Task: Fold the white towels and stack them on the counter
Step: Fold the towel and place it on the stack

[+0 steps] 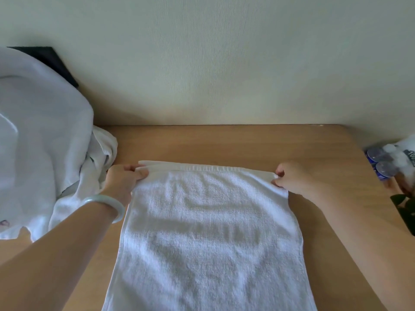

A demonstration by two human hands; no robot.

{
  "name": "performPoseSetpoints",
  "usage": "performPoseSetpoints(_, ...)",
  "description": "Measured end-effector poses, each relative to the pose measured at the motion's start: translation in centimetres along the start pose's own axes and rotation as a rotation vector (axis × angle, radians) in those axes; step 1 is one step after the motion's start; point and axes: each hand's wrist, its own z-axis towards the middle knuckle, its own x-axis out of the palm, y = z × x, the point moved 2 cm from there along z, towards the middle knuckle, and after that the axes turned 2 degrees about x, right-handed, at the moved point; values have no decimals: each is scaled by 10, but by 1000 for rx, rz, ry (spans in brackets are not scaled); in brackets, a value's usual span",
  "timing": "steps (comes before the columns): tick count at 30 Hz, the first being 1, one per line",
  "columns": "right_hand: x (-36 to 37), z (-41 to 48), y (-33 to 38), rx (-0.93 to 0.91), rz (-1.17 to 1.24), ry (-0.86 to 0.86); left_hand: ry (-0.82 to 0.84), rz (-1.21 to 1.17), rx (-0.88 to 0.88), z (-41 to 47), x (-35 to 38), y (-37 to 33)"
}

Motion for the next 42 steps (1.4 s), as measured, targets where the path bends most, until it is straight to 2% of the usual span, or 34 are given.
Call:
performPoseSetpoints(3,-14,16,-3,36,201,-131,-63,10,113,3,4,-4)
performPoseSetpoints(5,-13,28,-1,56,333,-185,-138,146,241,9,6,-12)
performPoseSetpoints(8,-1,39,2,133,521,-149,-262,707,479,5,21,-24)
performPoseSetpoints(10,4,41,2,156,609,-136,-244,957,733,-21,46,-21)
performPoseSetpoints(12,3,38,4,140,602,-144,-39,971,971,-66,82,-4)
performPoseSetpoints(15,0,35,6,135,510,-285,381,898,1098,-137,140,36)
performPoseSetpoints(17,-5,36,10,122,557,-363,489,928,1170,-164,170,54)
performPoseSetpoints(19,-15,33,15,96,605,-363,531,937,1145,-163,186,59)
performPoseSetpoints(22,-26,-10,6,110,448,-316,489,891,1102,-138,197,39)
performPoseSetpoints(25,-4,-97,-33,225,298,-245,381,929,1155,-106,208,5)
performPoseSetpoints(27,24,-152,-53,324,263,-143,383,1000,1184,-90,223,-12)
performPoseSetpoints(30,59,-197,-64,388,426,-53,517,1182,1189,-80,251,-21)
performPoseSetpoints(34,71,-214,-69,437,732,-101,732,1338,1090,-86,282,-17)
performPoseSetpoints(36,70,-215,-67,424,868,-104,743,1319,1040,-88,291,-13)
performPoseSetpoints(39,67,-217,-68,422,932,-117,726,1235,973,-83,293,-1)
performPoseSetpoints(42,69,-223,-84,473,965,-174,677,1343,1057,-75,289,13)
